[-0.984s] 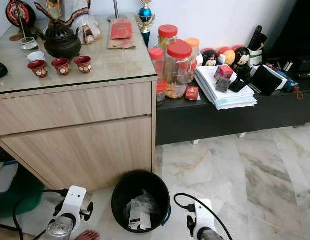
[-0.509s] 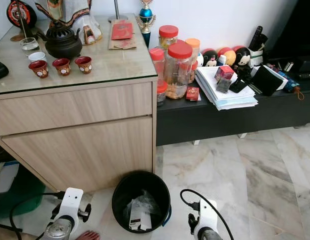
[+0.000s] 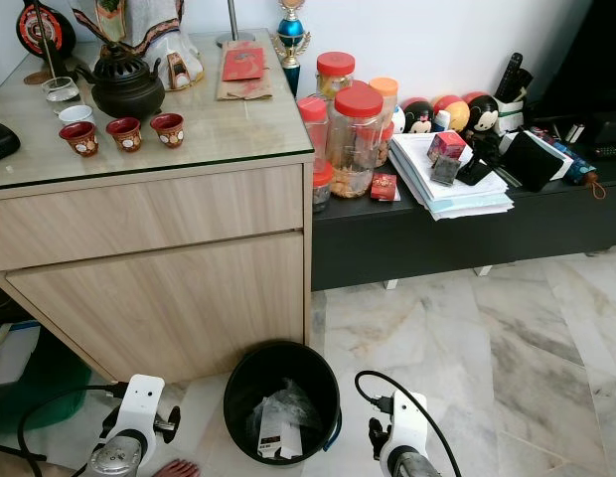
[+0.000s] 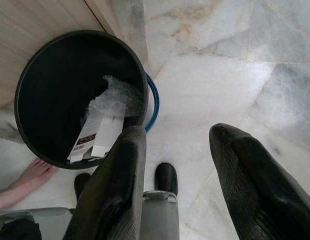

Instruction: Picking trash to rubbish bin

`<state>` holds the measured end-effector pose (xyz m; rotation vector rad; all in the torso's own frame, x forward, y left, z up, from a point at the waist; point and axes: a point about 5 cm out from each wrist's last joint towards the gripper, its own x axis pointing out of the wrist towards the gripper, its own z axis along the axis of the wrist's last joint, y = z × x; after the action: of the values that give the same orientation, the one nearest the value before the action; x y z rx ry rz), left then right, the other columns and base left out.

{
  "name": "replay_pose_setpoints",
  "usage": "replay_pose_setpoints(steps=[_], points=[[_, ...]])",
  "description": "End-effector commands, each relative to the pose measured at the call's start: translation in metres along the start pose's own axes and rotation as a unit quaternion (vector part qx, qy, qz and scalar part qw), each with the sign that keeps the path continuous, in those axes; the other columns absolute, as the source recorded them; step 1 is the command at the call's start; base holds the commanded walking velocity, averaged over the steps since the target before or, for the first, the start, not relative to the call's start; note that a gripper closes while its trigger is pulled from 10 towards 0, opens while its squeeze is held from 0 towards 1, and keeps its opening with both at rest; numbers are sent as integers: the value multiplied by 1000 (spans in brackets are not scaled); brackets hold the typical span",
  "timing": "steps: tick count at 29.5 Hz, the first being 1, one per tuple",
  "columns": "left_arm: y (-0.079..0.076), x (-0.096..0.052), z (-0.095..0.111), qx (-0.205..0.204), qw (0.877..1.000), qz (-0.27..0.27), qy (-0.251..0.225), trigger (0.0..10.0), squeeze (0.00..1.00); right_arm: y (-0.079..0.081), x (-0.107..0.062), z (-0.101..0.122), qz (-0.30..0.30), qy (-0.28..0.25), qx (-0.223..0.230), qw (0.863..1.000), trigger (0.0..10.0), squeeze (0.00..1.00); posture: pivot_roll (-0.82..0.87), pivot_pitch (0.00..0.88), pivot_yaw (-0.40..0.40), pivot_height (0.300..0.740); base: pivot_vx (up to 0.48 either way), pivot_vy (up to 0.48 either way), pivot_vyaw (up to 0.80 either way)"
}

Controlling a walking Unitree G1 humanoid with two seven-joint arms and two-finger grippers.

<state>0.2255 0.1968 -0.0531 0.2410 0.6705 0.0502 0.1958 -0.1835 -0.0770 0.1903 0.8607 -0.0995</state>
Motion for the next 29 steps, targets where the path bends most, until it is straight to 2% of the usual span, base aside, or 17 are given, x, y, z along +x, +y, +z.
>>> replay_pose_setpoints(steps=[1, 29], points=[[0, -1, -5, -6, 1000, -1, 13, 10000, 0, -1, -1, -2, -3, 0, 5, 1000, 10000, 0, 46, 50, -3, 740, 0, 0, 0], [0, 0, -1, -9, 1000, 2, 6, 10000, 0, 4, 1, 2, 10, -4, -6, 1000, 10000, 0, 51, 71, -14, 740, -236, 0, 0]])
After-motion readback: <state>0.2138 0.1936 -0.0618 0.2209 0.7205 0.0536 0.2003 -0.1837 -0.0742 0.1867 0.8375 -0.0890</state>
